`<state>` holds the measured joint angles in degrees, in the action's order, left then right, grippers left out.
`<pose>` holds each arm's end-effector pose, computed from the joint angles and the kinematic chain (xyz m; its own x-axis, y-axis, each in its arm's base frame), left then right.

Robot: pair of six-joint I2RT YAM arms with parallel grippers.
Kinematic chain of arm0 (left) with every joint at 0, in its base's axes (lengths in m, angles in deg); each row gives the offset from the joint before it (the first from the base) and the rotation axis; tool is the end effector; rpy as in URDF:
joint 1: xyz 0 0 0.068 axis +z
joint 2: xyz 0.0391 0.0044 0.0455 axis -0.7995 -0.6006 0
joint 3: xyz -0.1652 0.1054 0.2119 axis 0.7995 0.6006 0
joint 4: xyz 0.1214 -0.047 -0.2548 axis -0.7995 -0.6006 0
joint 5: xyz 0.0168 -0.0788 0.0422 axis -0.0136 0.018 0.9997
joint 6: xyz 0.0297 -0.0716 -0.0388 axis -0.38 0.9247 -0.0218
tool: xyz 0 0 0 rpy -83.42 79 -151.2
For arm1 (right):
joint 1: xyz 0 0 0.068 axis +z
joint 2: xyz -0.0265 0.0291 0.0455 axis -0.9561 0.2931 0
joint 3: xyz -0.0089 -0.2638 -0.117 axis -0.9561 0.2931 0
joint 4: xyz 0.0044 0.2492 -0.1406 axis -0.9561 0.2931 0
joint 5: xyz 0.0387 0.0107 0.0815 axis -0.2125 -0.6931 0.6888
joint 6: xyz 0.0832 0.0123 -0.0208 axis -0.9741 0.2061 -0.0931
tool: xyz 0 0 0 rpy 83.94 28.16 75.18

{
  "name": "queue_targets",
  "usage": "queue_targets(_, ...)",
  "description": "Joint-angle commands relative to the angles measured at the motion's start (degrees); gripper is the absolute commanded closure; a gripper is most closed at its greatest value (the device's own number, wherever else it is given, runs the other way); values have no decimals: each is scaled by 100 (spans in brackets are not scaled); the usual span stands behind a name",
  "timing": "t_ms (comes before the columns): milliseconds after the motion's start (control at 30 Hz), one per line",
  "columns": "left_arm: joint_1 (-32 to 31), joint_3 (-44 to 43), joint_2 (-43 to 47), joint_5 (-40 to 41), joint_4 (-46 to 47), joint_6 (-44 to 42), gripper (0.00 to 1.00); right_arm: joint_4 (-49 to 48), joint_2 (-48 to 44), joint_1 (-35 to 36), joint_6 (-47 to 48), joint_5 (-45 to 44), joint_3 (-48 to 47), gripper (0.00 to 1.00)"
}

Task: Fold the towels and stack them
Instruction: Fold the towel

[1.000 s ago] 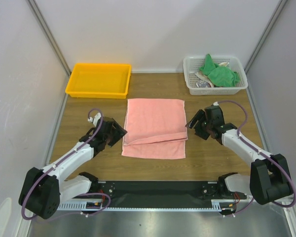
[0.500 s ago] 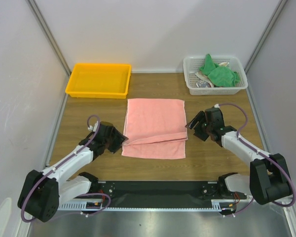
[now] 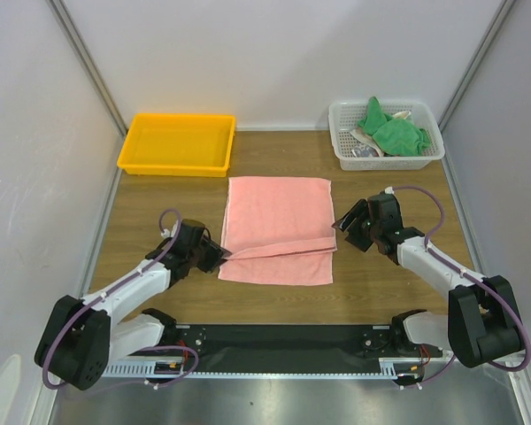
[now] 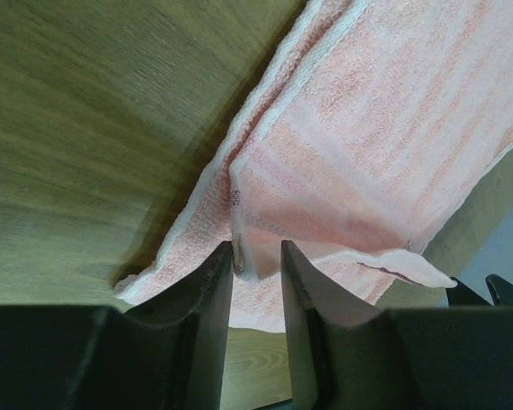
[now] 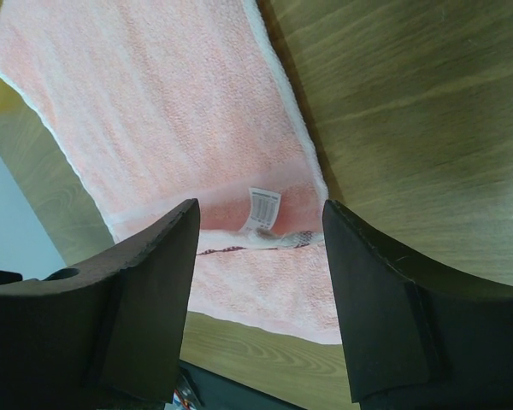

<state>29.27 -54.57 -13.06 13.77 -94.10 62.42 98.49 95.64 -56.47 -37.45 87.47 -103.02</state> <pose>0.2146 -0.0958 0.1263 -0.5958 -0.7859 -0.1653 -0.5694 0.5586 -0.6031 0.2773 0.0888 0.1643 -0.6778 0.6285 -0.3815 0.3325 0.7248 0.6034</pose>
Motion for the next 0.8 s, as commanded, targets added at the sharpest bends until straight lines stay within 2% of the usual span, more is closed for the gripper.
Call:
queue_targets(0, 35, 21, -128, 18, 341, 183, 68, -299, -23, 12, -147, 17, 15, 36)
queue_targets(200, 43, 30, -269, -34, 429, 165, 91, -378, 126, 65, -358, 78, 7, 37)
queue_targets(233, 35, 39, -252, -26, 420, 165, 98, -396, 144, 73, -446, 78, 24, 37)
queue_targets(467, 35, 74, -76, 62, 376, 104, 100, -125, 303, 117, -850, 289, -2, 39)
queue_targets(633, 35, 153, -41, 62, 490, 86, 100, 779, -145, 91, -921, 131, 24, 38)
queue_targets(767, 26, 249, -84, 18, 657, 95, 100, 1010, -462, 74, -1228, 184, 138, 35)
